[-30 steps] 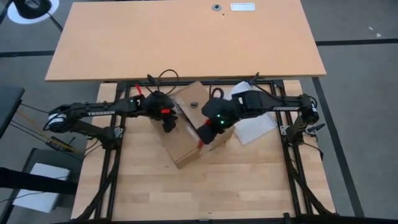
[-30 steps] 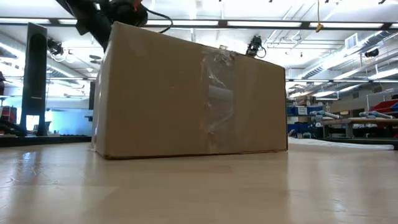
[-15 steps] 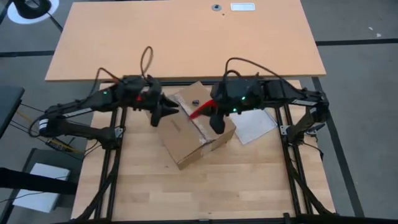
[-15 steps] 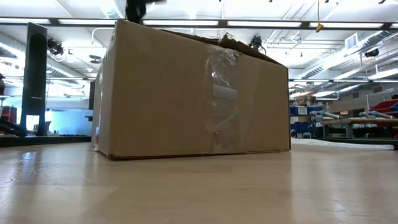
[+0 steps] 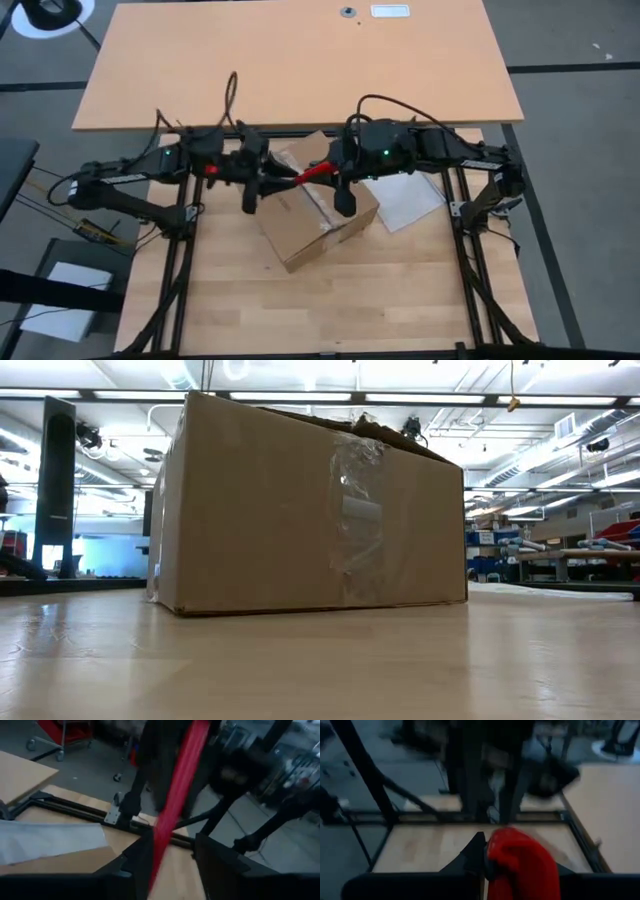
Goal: Unpack boxes
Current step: Open the cardboard box using the cutter
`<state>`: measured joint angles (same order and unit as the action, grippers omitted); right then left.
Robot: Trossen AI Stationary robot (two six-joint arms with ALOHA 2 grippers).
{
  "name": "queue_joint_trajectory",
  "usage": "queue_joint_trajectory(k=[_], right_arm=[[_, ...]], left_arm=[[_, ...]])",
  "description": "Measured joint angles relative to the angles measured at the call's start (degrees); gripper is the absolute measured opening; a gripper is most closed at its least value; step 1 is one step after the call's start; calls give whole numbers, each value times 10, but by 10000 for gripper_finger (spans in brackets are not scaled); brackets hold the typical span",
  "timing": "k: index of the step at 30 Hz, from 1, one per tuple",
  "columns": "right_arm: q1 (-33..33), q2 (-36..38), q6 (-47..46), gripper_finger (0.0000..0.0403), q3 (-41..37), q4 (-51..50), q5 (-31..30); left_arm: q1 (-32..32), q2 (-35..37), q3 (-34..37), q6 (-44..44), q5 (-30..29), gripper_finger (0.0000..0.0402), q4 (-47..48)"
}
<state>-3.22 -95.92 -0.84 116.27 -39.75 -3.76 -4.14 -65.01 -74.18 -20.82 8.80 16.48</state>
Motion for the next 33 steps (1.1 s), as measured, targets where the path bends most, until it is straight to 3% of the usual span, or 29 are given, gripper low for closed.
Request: queue_joint_trajectory(k=[7,13,18,21,27,33], right_arm=[[0,-3,-2,58,-1,11,21],[4,-2,-2,58,-1,28,27],[11,-2,-11,61,-1,34,46],[12,-2,-24,98,-1,34,46],[11,15,-21,180,-1,-19,47],[11,50,-26,213,0,-118,50]], left_arm=[[33,-25,-2,20,-58,156,4],[34,-31,-2,26,-62,152,4],[34,-39,-2,26,-62,84,3],[35,-40,-2,27,-55,31,7],[60,-8,-2,-40,-52,32,123],[136,23,-2,-159,-52,32,330]])
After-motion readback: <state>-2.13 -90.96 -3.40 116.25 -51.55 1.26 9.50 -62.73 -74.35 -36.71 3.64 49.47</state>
